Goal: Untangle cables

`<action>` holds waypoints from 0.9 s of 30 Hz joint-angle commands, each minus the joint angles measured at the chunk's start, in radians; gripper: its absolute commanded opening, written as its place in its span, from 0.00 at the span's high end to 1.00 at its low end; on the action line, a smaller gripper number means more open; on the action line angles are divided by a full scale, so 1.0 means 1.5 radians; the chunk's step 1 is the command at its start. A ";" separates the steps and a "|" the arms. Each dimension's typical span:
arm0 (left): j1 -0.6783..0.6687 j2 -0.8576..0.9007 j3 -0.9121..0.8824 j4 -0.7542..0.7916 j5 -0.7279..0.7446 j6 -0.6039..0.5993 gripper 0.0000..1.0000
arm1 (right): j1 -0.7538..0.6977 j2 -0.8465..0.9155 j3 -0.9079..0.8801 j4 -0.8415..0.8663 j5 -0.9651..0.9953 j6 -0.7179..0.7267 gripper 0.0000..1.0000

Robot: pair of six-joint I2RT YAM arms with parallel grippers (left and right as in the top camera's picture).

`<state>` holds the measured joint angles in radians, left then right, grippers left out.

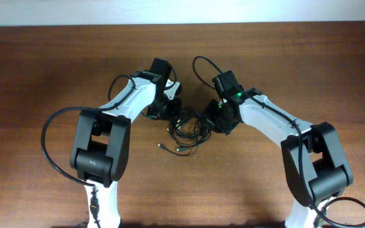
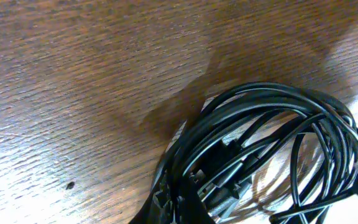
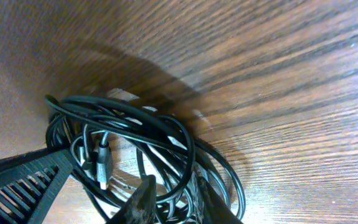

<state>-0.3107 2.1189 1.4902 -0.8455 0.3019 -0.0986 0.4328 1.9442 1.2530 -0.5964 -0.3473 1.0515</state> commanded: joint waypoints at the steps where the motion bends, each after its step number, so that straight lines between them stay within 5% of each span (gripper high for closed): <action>1: 0.005 0.006 -0.001 0.002 -0.007 -0.004 0.98 | 0.013 0.006 0.000 0.002 0.021 0.009 0.79; 6: 0.005 0.006 -0.001 0.002 -0.007 -0.004 0.98 | 0.018 0.006 0.000 0.007 0.066 0.043 0.80; 9: 0.005 0.006 -0.001 0.002 -0.007 -0.004 0.99 | 0.021 0.007 0.000 0.007 0.080 0.032 0.96; 21: 0.008 0.006 -0.001 0.004 -0.007 -0.004 1.00 | 0.019 -0.122 0.082 -0.047 0.039 -0.219 0.96; 27: 0.008 0.006 -0.001 0.004 -0.008 -0.004 1.00 | 0.016 -0.249 0.082 -0.046 0.027 -0.238 0.96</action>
<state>-0.3061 2.1189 1.4902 -0.8406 0.3031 -0.0986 0.4545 1.6665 1.3567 -0.6674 -0.2951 0.7345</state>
